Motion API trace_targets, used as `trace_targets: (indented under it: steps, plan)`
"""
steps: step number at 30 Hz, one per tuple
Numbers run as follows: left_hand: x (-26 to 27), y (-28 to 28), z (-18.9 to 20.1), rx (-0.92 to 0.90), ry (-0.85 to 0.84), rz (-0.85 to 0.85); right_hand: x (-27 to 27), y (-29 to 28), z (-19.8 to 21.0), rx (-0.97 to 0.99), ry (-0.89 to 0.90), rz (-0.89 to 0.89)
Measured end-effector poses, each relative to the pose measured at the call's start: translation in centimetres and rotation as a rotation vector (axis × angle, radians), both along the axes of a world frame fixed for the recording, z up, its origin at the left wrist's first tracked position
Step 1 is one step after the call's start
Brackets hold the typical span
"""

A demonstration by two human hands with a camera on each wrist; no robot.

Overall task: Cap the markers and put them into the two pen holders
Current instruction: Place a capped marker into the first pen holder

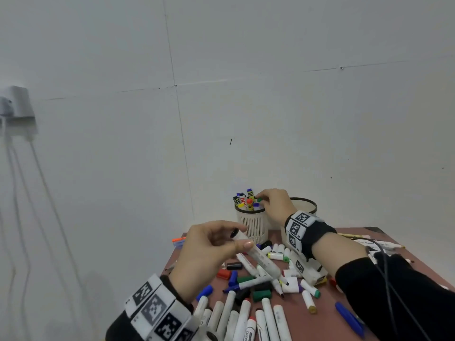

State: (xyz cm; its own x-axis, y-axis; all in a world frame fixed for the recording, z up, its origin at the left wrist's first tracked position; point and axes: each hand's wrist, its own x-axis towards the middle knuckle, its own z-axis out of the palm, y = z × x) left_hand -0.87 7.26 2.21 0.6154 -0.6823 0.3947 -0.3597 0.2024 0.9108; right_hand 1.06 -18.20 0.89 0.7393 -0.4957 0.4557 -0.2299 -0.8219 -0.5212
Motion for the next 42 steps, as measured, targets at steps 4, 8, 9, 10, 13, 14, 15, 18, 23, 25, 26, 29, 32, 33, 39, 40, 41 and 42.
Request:
trace_targets:
  steps: [4,8,9,10,13,14,15,18,23,25,26,29,32,33,39,40,41,42]
  plan:
    - [-0.8,1.3,-1.2,-0.098,0.205,-0.023,0.2,0.2,-0.2,-0.168,0.251,0.026]
    - [-1.7,2.4,-2.9,-0.244,0.364,0.061,-0.7,1.1,1.1,-0.169,0.267,0.058]
    - [-1.8,2.6,-3.4,-0.258,0.402,0.08,-1.2,1.3,1.6,-0.152,0.235,0.061]
    - [-1.9,2.7,-3.9,-0.263,0.444,0.089,-1.8,1.6,2.0,-0.137,0.215,0.056]
    - [-1.9,3.2,-5.3,-0.251,0.554,0.102,-3.8,2.3,3.2,-0.103,0.183,0.055]
    - [-1.9,3.4,-5.8,-0.249,0.573,0.111,-4.5,2.5,3.5,-0.103,0.171,0.066]
    - [-1.9,3.6,-6.2,-0.246,0.586,0.121,-5.2,2.7,3.7,-0.108,0.163,0.077]
    - [-2.1,4.2,-7.0,-0.295,0.626,0.14,-7.2,3.0,3.4,-0.127,0.174,0.103]
    - [-2.2,4.5,-6.9,-0.388,0.593,0.176,-9.7,3.9,2.4,-0.152,0.336,0.161]
    - [-2.1,4.6,-7.1,-0.401,0.592,0.216,-10.1,4.5,2.0,-0.15,0.419,0.194]
    - [-2.0,4.6,-7.2,-0.408,0.595,0.238,-10.2,4.8,1.8,-0.148,0.463,0.21]
    - [-1.8,4.8,-7.4,-0.461,0.619,0.293,-10.2,6.0,1.0,-0.199,0.592,0.267]
    - [-1.7,4.8,-7.4,-0.503,0.631,0.307,-9.9,7.0,-0.1,-0.258,0.723,0.342]
    - [-1.7,4.7,-7.4,-0.504,0.628,0.314,-9.7,7.3,-0.4,-0.279,0.764,0.365]
    - [-1.8,4.5,-7.3,-0.461,0.548,0.345,-8.6,8.1,-1.4,-0.378,0.877,0.412]
    - [-1.8,4.5,-7.3,-0.452,0.531,0.348,-8.5,8.2,-1.4,-0.379,0.883,0.411]
    - [-1.9,4.5,-7.3,-0.441,0.513,0.349,-8.5,8.2,-1.4,-0.378,0.89,0.409]
    - [-1.9,4.5,-7.3,-0.431,0.493,0.346,-8.4,8.2,-1.4,-0.377,0.895,0.408]
